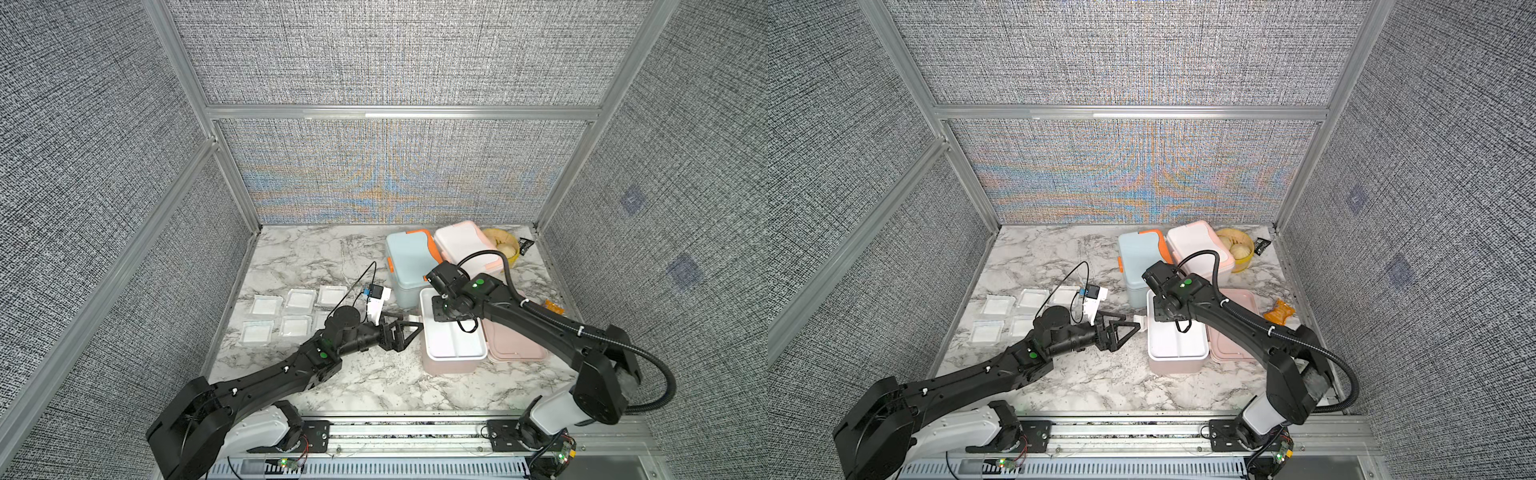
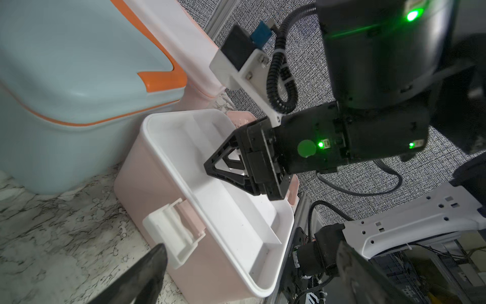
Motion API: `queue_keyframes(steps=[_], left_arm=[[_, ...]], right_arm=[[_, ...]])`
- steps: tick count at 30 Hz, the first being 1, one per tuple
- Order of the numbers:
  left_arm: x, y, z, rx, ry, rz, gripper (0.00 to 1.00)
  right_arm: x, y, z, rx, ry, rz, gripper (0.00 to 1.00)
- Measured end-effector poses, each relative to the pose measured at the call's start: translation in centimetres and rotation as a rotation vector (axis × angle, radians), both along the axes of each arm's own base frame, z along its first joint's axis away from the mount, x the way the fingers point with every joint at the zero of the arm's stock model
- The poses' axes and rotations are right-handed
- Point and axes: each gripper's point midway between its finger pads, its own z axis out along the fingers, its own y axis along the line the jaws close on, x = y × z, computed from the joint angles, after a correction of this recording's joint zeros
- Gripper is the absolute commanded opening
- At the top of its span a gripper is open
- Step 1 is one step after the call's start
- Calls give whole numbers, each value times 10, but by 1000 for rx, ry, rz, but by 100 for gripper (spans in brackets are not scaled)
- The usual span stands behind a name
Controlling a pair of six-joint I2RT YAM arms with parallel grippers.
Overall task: Open first aid kits and take out gauze
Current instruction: Pick up the compartment layer from the first aid kit.
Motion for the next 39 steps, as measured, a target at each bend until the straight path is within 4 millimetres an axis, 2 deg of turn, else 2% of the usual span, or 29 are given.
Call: queue_keyframes(steps=[3, 5, 9, 11, 24, 30, 39], left_arm=[[-1, -2, 2, -9, -4, -11, 100], [-2, -3, 2, -11, -2, -17, 100], [-4, -4, 1, -11, 3, -20, 100], [-5, -5, 0, -9, 5, -24, 100], [-8, -5, -5, -4, 29, -21, 100], [-10, 0, 1, -23, 17, -8, 100], [-16, 16, 23, -47, -51, 25, 100]], right_arm=[[0, -2, -9, -13, 22, -26, 20], [1, -2, -10, -18, 18, -39, 13], [1, -3, -10, -53, 3, -55, 7], [0, 1, -10, -61, -2, -53, 1], [-14, 29, 1, -74, 0, -36, 0], [-16, 27, 20, -84, -44, -38, 0], [-19, 29, 54, -42, -127, -21, 0]])
